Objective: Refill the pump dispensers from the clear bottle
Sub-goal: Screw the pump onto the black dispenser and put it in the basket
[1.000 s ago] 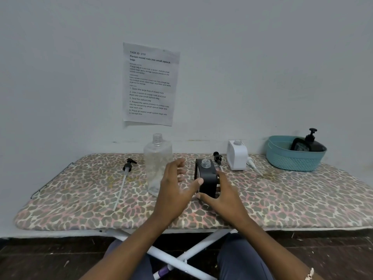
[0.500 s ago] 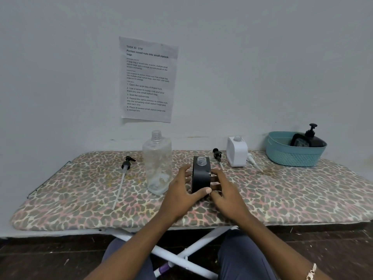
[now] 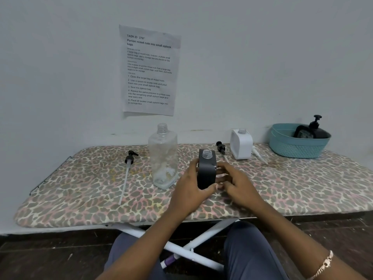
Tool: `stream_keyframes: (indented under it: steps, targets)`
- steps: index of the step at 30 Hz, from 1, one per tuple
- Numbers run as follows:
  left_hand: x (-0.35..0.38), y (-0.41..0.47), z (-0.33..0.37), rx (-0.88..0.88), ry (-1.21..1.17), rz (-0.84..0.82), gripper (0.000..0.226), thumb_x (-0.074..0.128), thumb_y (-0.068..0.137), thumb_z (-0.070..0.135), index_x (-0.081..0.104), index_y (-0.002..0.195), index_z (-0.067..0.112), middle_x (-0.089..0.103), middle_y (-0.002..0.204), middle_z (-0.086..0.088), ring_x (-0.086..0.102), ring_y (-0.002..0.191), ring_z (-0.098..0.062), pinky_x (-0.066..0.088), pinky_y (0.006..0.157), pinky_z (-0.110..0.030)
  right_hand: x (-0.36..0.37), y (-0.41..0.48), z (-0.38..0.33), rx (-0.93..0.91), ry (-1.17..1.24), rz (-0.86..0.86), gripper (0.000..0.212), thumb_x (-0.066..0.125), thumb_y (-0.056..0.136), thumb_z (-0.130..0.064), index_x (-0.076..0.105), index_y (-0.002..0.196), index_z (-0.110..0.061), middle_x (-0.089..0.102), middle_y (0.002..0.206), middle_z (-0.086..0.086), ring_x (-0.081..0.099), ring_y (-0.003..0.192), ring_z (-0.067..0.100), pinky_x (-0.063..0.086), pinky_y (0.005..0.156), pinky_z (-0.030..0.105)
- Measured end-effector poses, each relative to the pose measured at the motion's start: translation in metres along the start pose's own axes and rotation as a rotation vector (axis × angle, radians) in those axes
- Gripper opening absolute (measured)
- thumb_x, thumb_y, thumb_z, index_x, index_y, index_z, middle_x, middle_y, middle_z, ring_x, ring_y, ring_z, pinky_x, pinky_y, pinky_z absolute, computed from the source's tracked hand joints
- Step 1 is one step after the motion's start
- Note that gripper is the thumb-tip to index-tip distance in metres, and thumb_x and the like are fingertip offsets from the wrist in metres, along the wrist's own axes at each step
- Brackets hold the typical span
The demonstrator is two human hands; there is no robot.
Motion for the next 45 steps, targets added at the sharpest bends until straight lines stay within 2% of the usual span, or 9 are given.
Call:
stream_keyframes:
  steps: [3, 7, 11, 14, 18, 21, 31, 37, 45]
  targets:
    - [0.000, -0.001, -0.003, -0.022, -0.014, -0.003, 0.080, 0.075, 0.076, 0.047, 0.036, 0.146, 0.038, 0.067, 0.103, 0.010, 0.067, 0.085, -0.010, 0.059, 0.072, -0.036, -0.008, 0.008, -0.006, -0.032, -0.094, 0.048, 0.056, 0.052, 0.086, 0.011, 0.063, 0.131, -0.021, 0.069, 0.116, -0.007, 0.063, 0.094, -0.012, 0.045, 0.082, 0.003]
    - [-0.003, -0.003, -0.004, -0.054, -0.065, -0.021, 0.079, 0.073, 0.078, 0.039, 0.034, 0.146, 0.039, 0.068, 0.101, 0.010, 0.067, 0.078, -0.006, 0.055, 0.063, -0.027, -0.020, 0.033, -0.012, -0.013, -0.093, 0.125, 0.042, 0.054, 0.093, 0.003, 0.067, 0.129, -0.016, 0.070, 0.118, -0.004, 0.069, 0.099, 0.006, 0.058, 0.087, 0.029]
    - [-0.006, -0.003, -0.004, -0.065, -0.106, -0.032, 0.075, 0.072, 0.081, 0.033, 0.033, 0.145, 0.039, 0.067, 0.105, 0.012, 0.066, 0.078, -0.004, 0.046, 0.058, -0.017, -0.027, 0.081, -0.021, -0.007, -0.272, 0.155, 0.031, 0.054, 0.094, -0.002, 0.070, 0.121, -0.002, 0.072, 0.116, 0.009, 0.066, 0.099, 0.023, 0.050, 0.084, 0.031]
    - [-0.007, -0.003, -0.005, -0.068, -0.110, -0.027, 0.063, 0.072, 0.082, 0.029, 0.038, 0.134, 0.037, 0.065, 0.097, 0.013, 0.063, 0.075, -0.004, 0.044, 0.053, -0.017, -0.027, 0.128, -0.020, 0.042, -0.470, 0.102, 0.011, 0.058, 0.089, -0.004, 0.067, 0.091, 0.001, 0.068, 0.095, 0.016, 0.062, 0.089, 0.034, 0.046, 0.070, 0.035]
    - [-0.007, -0.002, -0.005, -0.074, -0.098, -0.009, 0.055, 0.072, 0.080, 0.033, 0.038, 0.122, 0.040, 0.066, 0.093, 0.010, 0.064, 0.075, -0.008, 0.055, 0.060, -0.033, -0.019, 0.170, -0.018, 0.160, -0.686, 0.002, 0.027, 0.058, 0.088, -0.003, 0.039, 0.071, -0.010, 0.052, 0.080, 0.011, 0.054, 0.073, 0.033, 0.037, 0.057, 0.033]
    - [-0.007, -0.002, -0.006, -0.070, -0.095, -0.009, 0.056, 0.074, 0.080, 0.034, 0.038, 0.123, 0.042, 0.066, 0.097, 0.013, 0.066, 0.079, -0.007, 0.058, 0.064, -0.037, -0.010, 0.187, -0.012, 0.183, -0.815, -0.015, 0.016, 0.057, 0.089, -0.001, 0.045, 0.080, -0.008, 0.061, 0.091, 0.015, 0.055, 0.076, 0.032, 0.044, 0.065, 0.035]
    - [-0.006, -0.001, -0.008, -0.043, -0.100, 0.000, 0.056, 0.076, 0.086, 0.041, 0.038, 0.126, 0.043, 0.066, 0.109, 0.017, 0.066, 0.088, -0.001, 0.058, 0.068, -0.028, 0.006, 0.208, 0.021, 0.234, -0.776, -0.061, 0.034, 0.053, 0.092, 0.000, 0.037, 0.067, -0.014, 0.072, 0.109, 0.020, 0.068, 0.098, 0.035, 0.044, 0.068, 0.034]
    - [-0.007, -0.002, -0.007, -0.050, -0.112, -0.016, 0.053, 0.072, 0.088, 0.038, 0.035, 0.127, 0.043, 0.066, 0.107, 0.015, 0.065, 0.085, -0.003, 0.050, 0.061, -0.020, -0.011, 0.207, 0.001, 0.339, -0.328, 0.016, 0.016, 0.074, 0.084, -0.008, 0.061, 0.080, -0.001, 0.069, 0.072, 0.014, 0.070, 0.060, 0.026, 0.051, 0.048, 0.028]
    - [-0.007, -0.003, -0.006, -0.066, -0.116, -0.038, 0.054, 0.070, 0.089, 0.035, 0.033, 0.127, 0.042, 0.067, 0.099, 0.011, 0.066, 0.078, -0.006, 0.052, 0.058, -0.024, -0.066, 0.156, -0.067, 0.042, 0.455, 0.011, 0.024, 0.064, 0.102, -0.011, 0.067, 0.120, 0.006, 0.074, 0.110, 0.024, 0.074, 0.084, 0.034, 0.061, 0.071, 0.033]
Point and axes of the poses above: each hand's wrist, its own y-axis towards the middle knuckle, its own x-axis out of the palm, z = x × y, the point moved 1 cm from there along y, towards the middle knuckle
